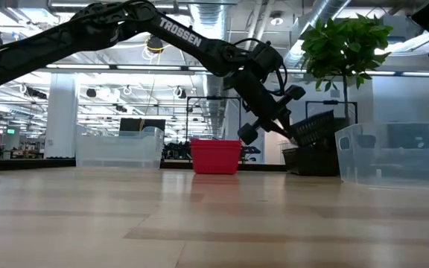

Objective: Stack baskets by color
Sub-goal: Stack the bottom black basket on the top black basket

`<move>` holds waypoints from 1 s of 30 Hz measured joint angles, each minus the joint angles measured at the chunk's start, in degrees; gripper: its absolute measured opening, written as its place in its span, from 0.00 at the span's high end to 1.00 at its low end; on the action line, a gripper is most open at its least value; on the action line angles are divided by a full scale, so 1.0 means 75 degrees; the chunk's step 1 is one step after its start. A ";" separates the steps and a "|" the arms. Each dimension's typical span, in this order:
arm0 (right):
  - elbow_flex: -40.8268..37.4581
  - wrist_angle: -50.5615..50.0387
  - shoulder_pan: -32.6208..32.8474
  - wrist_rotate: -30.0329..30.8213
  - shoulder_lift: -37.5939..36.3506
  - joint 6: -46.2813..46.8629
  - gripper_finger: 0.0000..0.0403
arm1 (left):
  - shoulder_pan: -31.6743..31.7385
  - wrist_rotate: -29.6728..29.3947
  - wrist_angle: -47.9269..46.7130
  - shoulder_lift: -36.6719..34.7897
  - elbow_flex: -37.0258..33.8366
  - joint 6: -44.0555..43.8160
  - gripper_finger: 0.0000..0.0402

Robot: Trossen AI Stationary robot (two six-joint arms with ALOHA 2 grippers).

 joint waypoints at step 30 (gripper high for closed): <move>0.0000 0.0004 0.0000 -0.0177 0.0000 -0.0003 0.96 | -0.0122 -0.0096 -0.0047 0.0000 -0.0003 -0.0106 0.70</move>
